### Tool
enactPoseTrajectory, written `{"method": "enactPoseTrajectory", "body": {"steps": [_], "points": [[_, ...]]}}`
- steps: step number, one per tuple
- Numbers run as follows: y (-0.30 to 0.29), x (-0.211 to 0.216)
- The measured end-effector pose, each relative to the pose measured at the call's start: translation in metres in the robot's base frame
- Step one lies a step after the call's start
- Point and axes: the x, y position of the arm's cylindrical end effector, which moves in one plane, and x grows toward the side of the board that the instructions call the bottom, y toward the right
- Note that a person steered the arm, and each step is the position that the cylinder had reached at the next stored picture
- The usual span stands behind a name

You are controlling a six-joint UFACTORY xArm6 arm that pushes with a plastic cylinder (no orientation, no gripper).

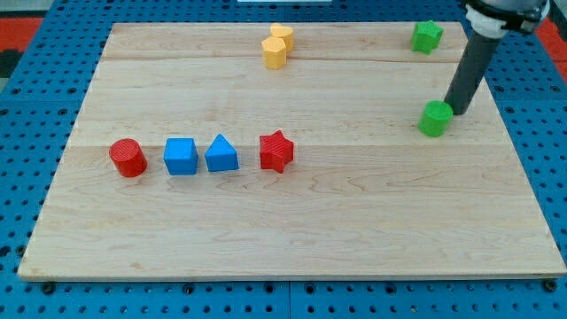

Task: Push the green circle right to the red star

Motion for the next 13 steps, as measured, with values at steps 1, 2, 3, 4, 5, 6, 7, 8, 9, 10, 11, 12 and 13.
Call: {"method": "enactPoseTrajectory", "body": {"steps": [1, 2, 3, 4, 5, 6, 7, 8, 9, 10, 11, 12, 13], "points": [[-0.057, 0.008], [-0.051, 0.042], [-0.087, 0.056], [-0.114, 0.054], [-0.102, 0.069], [-0.122, 0.106], [-0.126, 0.082], [-0.125, 0.071], [-0.09, 0.047], [-0.114, 0.038], [-0.136, 0.037], [-0.137, 0.02], [-0.154, -0.003]]}}
